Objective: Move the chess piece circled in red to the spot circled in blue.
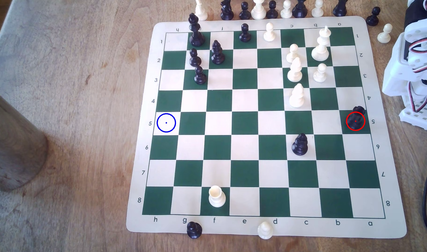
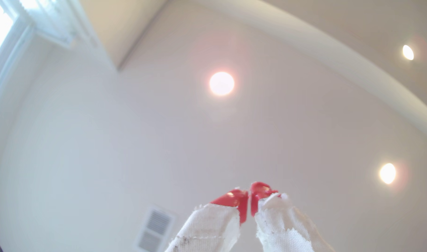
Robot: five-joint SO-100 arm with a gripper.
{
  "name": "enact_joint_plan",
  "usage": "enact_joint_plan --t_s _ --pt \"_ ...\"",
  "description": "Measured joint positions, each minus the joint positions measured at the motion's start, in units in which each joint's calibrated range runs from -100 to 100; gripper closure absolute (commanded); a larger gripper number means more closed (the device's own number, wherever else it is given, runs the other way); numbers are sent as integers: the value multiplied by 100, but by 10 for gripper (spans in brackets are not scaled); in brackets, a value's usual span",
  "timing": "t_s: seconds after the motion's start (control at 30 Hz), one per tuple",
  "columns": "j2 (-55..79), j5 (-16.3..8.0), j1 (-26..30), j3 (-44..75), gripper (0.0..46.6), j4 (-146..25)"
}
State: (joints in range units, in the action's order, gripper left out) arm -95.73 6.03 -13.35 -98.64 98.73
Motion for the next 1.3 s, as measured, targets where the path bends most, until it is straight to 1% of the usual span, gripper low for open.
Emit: enact_joint_plan --t_s 0.1,0.2,0.27,0.33,0.4,0.53,0.57,0.67,0.7,0.8,0.83,0.93,0.97,1.0,1.1,1.13,1.2,1.27,1.3 --pt "-8 -49 81 0 464 -24" --pt "34 -122 833 0 464 -582" --pt "25 -142 1180 0 464 -1275" --pt "25 -142 1283 0 464 -1705" --pt "25 -142 1283 0 464 -2510" --pt "25 -142 1357 136 464 -3506" --pt "25 -142 1372 289 464 -4247" --pt "25 -142 1372 606 464 -5657" --pt "25 -142 1372 922 464 -6550" --pt "25 -151 1372 1347 464 -7618" --pt "17 -151 1372 1753 464 -8526" --pt "25 -156 1276 2286 464 -10112" --pt "34 -166 1224 2458 463 -10629" --pt "0 -200 1128 2811 460 -11665" --pt "92 -220 1091 3290 440 -13004" --pt "142 -244 1180 3705 435 -14024" --pt "184 -322 1298 4031 436 -15068" --pt "369 -493 1409 4302 439 -16080" --pt "461 -640 1490 4383 425 -16717"
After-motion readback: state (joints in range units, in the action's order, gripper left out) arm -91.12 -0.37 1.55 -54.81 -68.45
